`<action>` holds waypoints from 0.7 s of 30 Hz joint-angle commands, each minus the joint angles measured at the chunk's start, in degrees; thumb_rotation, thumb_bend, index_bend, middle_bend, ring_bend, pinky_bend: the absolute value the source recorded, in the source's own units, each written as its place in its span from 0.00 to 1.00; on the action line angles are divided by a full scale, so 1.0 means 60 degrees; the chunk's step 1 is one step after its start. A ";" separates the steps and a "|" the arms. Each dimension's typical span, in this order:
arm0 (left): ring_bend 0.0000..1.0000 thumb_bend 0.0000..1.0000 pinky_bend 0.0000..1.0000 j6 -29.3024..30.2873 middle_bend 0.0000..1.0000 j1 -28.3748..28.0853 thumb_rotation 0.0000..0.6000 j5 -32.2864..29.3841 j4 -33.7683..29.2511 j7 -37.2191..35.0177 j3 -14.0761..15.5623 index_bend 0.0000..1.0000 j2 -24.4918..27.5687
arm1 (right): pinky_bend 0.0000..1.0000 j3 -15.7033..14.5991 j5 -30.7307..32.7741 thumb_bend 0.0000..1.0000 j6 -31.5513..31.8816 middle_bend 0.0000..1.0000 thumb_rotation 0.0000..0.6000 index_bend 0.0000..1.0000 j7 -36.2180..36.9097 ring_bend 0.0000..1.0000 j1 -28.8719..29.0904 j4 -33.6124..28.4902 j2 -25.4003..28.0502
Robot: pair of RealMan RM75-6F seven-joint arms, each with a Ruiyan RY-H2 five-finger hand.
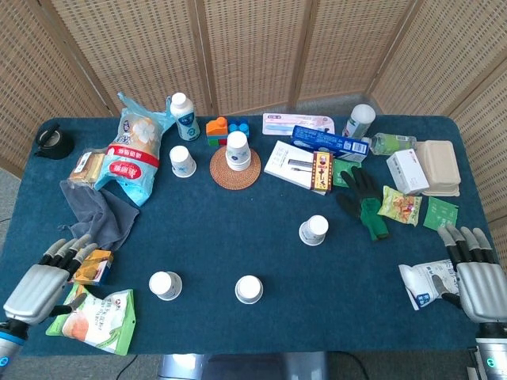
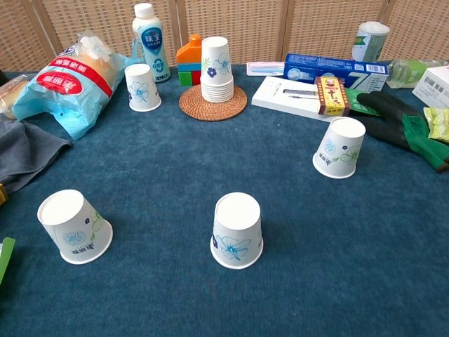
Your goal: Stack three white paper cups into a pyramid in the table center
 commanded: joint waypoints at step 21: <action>0.02 0.35 0.17 -0.2459 0.00 -0.1798 1.00 -0.0386 -0.0115 0.1443 -0.0269 0.00 -0.2017 | 0.00 -0.0086 0.0211 0.35 0.0284 0.00 1.00 0.00 0.0216 0.00 -0.0398 0.0086 0.0098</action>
